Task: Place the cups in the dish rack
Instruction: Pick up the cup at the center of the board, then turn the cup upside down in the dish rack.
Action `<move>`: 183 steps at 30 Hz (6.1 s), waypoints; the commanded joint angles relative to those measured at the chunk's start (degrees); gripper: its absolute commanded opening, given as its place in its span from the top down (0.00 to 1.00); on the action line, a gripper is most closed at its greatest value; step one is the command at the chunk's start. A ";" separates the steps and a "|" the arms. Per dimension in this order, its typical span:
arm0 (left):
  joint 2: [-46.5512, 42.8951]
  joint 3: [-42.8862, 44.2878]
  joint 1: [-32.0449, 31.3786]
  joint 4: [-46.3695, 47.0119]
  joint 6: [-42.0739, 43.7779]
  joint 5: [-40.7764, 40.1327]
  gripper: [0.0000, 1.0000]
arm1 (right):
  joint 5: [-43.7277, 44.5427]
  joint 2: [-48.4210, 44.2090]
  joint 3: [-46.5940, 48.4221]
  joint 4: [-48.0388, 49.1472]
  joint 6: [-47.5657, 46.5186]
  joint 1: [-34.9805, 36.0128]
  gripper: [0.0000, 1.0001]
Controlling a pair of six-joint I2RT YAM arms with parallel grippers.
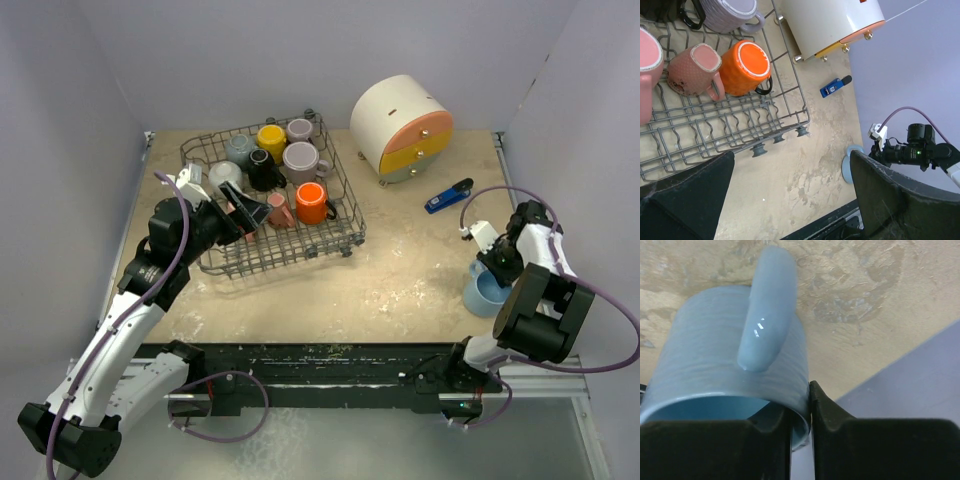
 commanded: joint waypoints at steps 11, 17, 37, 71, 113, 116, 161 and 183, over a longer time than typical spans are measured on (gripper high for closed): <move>-0.05 -3.49 0.09 10.66 -9.92 2.13 0.01 | -10.07 -6.05 8.52 -3.07 -1.73 -0.32 1.00; 1.69 -4.81 0.12 18.05 -17.68 6.12 0.00 | -20.66 -7.17 19.94 -6.64 -0.39 -0.13 1.00; 12.40 4.74 -6.35 28.58 -33.62 13.65 0.02 | -42.72 -20.71 31.77 10.39 -2.76 10.40 1.00; 25.63 8.92 -19.68 48.31 -42.33 15.44 0.02 | -52.21 -30.78 19.36 32.39 -25.52 27.84 1.00; 37.54 14.48 -26.36 60.89 -46.39 18.99 1.00 | -58.02 -35.19 14.43 19.56 -53.83 33.80 0.72; 36.01 12.72 -25.67 62.27 -46.72 17.60 1.00 | -57.30 -36.44 12.63 20.97 -52.41 33.80 0.49; 14.01 7.69 -9.46 16.71 8.33 8.39 1.00 | -44.73 -2.43 43.76 -4.94 42.37 27.67 0.12; 18.87 12.52 -2.42 -2.33 46.60 9.99 1.00 | -46.70 -6.49 30.66 2.49 43.37 23.72 0.13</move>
